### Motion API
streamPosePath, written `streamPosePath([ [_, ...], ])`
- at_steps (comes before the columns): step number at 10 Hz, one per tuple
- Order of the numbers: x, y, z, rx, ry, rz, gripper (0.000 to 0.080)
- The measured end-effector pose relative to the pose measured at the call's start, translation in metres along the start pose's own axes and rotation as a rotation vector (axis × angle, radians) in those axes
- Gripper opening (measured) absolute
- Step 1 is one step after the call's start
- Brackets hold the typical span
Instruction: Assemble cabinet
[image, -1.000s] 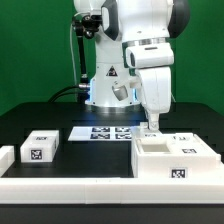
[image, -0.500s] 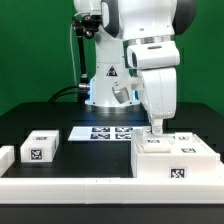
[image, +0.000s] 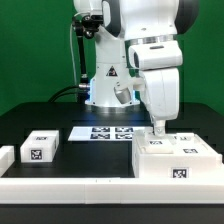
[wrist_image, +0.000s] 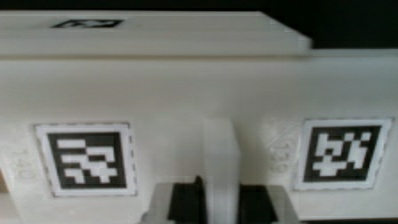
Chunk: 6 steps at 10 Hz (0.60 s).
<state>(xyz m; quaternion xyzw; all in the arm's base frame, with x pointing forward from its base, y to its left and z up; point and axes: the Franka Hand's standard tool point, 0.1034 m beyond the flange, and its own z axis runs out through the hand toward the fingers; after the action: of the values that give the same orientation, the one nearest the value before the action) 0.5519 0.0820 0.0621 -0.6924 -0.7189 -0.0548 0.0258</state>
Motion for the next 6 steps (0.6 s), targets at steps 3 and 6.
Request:
streamPosePath([
  [3,-0.003,0.020,0.000,-0.018,0.010,0.003,0.0062],
  [6,-0.002,0.031,0.001,-0.022,0.016,0.010,0.0062],
])
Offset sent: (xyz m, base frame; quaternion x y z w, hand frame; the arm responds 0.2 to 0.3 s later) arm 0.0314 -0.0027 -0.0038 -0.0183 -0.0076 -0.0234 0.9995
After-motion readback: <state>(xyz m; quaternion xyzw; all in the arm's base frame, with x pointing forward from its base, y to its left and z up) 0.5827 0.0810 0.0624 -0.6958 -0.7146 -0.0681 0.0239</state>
